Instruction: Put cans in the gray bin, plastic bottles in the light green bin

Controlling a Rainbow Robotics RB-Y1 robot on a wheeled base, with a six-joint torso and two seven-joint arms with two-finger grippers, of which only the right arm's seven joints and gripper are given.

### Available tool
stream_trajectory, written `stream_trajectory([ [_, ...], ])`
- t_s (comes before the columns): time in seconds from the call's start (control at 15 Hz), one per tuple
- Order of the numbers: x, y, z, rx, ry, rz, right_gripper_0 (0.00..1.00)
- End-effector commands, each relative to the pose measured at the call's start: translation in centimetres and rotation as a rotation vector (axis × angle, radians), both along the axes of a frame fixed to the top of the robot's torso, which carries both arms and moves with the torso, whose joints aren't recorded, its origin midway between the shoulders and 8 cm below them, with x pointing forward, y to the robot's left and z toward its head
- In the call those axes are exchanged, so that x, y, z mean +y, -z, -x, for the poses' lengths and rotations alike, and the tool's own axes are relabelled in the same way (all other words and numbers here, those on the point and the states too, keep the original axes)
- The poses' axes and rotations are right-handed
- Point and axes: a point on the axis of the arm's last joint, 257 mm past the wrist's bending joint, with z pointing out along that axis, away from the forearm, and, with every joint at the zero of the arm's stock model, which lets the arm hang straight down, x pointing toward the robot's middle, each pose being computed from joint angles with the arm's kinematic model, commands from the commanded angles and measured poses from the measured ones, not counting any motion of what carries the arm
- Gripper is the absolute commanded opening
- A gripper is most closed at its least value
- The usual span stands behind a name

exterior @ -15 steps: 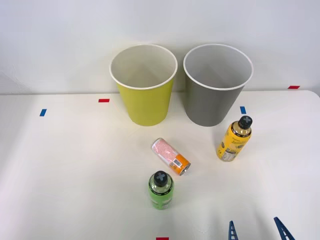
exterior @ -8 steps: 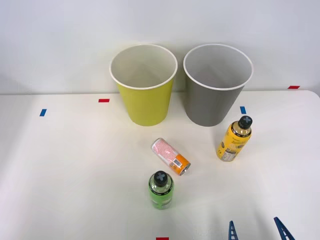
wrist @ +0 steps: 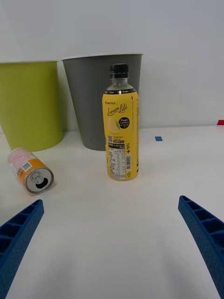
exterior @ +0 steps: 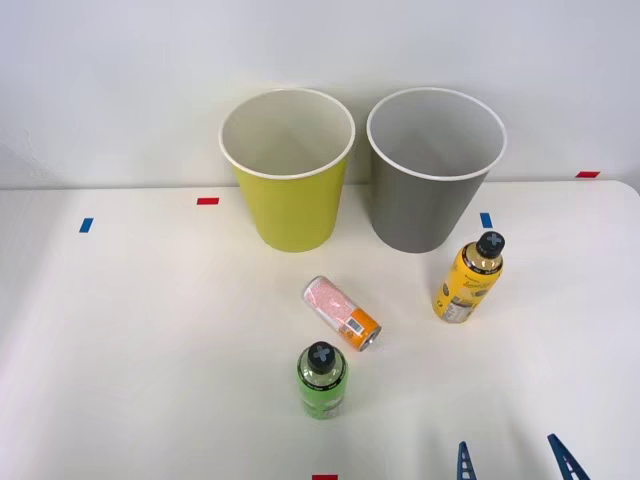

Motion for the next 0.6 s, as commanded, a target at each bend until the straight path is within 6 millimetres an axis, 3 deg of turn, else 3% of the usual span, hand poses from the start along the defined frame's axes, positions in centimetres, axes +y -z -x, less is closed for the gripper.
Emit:
stream_trajectory([
  [0.07,0.0,0.0,0.0,0.0,0.0,0.0,1.0],
  [0.6,0.0,0.0,0.0,0.0,0.0,0.0,1.0],
])
